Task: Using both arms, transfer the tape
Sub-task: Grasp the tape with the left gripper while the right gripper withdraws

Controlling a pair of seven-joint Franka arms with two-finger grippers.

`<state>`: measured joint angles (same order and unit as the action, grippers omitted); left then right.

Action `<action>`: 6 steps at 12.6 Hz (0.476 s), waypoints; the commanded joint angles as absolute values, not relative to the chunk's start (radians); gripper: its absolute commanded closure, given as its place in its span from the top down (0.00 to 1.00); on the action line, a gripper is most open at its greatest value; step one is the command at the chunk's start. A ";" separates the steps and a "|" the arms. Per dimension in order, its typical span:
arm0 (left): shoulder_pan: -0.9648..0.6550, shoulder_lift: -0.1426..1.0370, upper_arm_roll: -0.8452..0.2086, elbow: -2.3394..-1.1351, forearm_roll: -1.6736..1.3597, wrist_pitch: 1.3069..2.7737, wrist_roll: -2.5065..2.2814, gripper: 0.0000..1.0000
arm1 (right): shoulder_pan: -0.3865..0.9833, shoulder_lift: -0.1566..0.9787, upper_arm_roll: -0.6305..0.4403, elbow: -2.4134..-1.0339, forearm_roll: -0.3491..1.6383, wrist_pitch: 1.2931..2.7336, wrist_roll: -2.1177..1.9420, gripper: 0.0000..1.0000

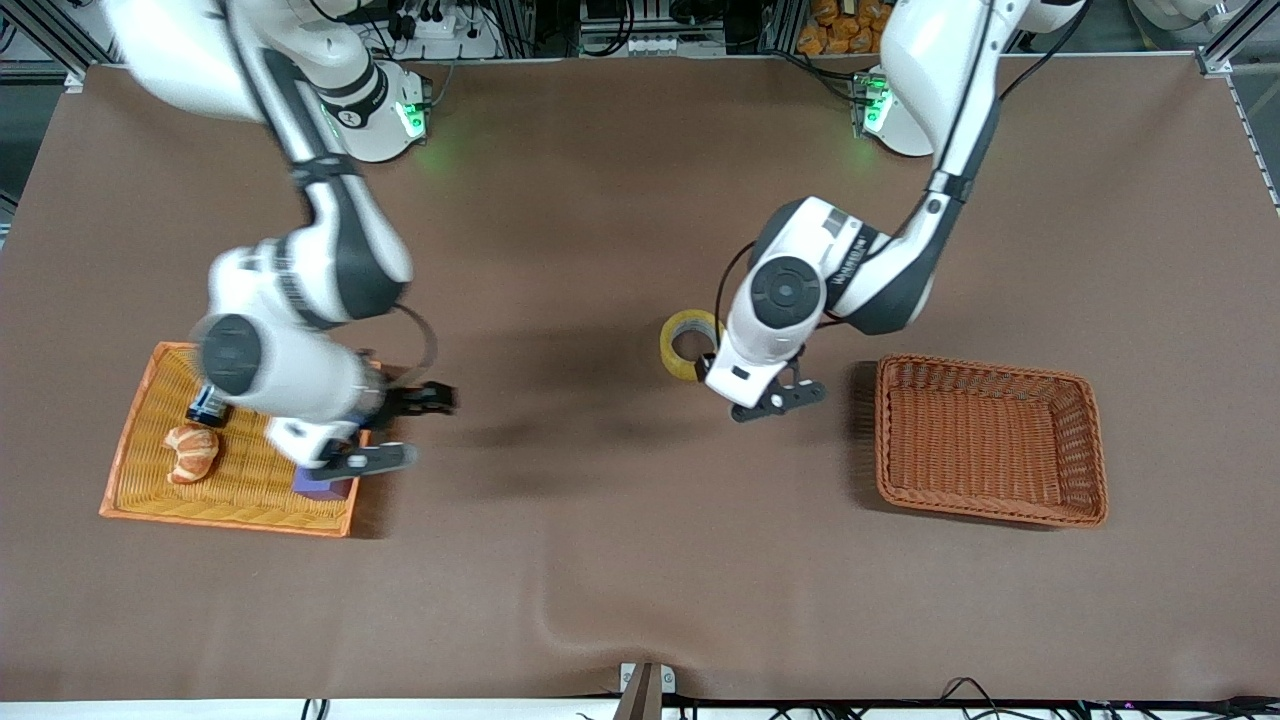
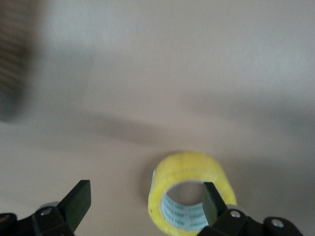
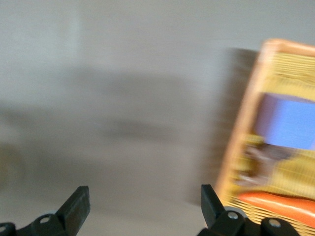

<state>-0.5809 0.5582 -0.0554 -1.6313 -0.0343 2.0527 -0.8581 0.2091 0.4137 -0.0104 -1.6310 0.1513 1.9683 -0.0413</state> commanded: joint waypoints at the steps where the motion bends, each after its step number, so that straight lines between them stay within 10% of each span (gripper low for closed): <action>1: -0.635 0.528 -0.049 -1.738 -0.045 2.106 -0.887 1.00 | 0.141 0.223 0.014 -1.769 0.138 1.909 -0.090 1.00; 6: -0.666 0.546 -0.052 -1.864 -0.041 2.295 -0.937 1.00 | -0.003 0.039 0.017 -1.772 0.060 1.827 -0.196 1.00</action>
<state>-0.6586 0.5586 -0.0568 -1.8251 -0.0343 2.2490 -0.9200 0.0712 0.1358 -0.0088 -1.7139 0.0764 1.8408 -0.1601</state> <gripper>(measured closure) 0.000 0.000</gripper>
